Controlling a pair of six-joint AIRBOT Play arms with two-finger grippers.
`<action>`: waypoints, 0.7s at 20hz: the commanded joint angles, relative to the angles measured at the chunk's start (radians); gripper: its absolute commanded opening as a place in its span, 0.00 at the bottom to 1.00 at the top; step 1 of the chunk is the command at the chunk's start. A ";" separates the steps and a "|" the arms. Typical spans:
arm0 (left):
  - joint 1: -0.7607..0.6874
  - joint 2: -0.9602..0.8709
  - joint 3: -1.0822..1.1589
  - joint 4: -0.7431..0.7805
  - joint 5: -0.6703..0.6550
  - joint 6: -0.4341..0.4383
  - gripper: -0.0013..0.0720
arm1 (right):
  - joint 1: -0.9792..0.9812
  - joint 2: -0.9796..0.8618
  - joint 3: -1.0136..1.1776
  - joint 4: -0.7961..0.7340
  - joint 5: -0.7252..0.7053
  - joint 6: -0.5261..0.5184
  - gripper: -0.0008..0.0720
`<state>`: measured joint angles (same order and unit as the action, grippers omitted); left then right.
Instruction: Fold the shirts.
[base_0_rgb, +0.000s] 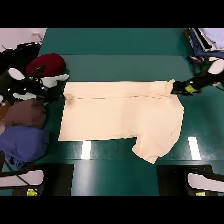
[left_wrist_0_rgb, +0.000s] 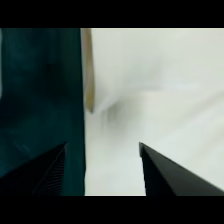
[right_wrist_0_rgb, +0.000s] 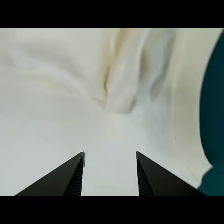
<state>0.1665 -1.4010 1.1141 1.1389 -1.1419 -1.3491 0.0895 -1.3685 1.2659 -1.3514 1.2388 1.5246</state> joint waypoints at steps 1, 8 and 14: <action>0.003 0.195 -0.175 0.156 -0.092 -0.065 0.76 | -0.057 0.186 -0.116 -0.002 0.029 0.007 0.53; 0.003 0.441 -0.587 0.105 -0.125 -0.102 0.76 | -0.169 0.367 -0.261 0.180 0.040 -0.032 0.54; 0.002 0.441 -0.663 -0.018 -0.095 -0.064 0.75 | -0.161 0.373 -0.260 0.181 0.055 -0.033 0.54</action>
<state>0.1699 -0.9676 0.4953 1.1553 -1.2533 -1.4303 -0.0704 -1.0050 1.0115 -1.1854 1.2842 1.4956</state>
